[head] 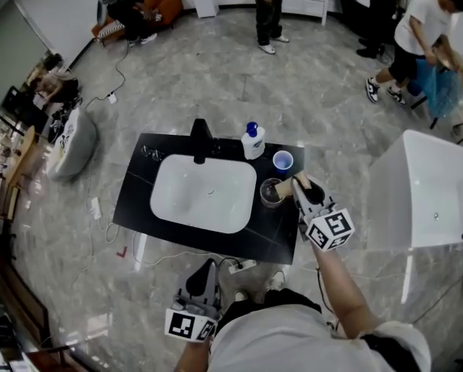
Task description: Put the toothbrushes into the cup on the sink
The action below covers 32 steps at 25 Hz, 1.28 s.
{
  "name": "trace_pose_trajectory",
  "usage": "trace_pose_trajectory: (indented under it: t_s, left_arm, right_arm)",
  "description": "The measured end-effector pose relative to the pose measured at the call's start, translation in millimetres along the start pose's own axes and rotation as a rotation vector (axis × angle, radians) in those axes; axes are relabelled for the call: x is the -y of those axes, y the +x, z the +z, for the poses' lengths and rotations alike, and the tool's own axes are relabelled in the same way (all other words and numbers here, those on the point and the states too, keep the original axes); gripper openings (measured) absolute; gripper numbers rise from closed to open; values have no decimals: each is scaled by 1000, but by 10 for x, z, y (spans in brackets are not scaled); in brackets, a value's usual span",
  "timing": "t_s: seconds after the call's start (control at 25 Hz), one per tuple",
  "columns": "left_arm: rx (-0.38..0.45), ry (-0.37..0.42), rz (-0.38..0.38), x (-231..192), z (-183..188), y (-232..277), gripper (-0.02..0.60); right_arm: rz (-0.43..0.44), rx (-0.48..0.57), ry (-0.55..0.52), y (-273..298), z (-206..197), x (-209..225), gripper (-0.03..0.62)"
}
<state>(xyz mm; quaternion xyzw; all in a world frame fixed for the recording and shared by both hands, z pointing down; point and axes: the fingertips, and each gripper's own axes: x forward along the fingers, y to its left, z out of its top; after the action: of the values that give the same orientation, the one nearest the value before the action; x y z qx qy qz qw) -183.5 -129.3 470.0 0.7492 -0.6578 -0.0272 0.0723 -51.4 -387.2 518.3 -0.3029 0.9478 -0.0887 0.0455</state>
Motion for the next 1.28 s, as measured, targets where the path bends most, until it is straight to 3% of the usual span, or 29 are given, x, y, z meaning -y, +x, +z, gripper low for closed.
trace_pose_trajectory:
  t_s: [0.48, 1.28]
  left_arm:
    - [-51, 3, 22, 56, -46, -16, -2]
    - [-53, 11, 67, -22, -17, -88, -2]
  right_arm:
    - [-35, -101, 55, 213, -681, 205, 84]
    - [-87, -175, 192, 383, -1236, 349, 84]
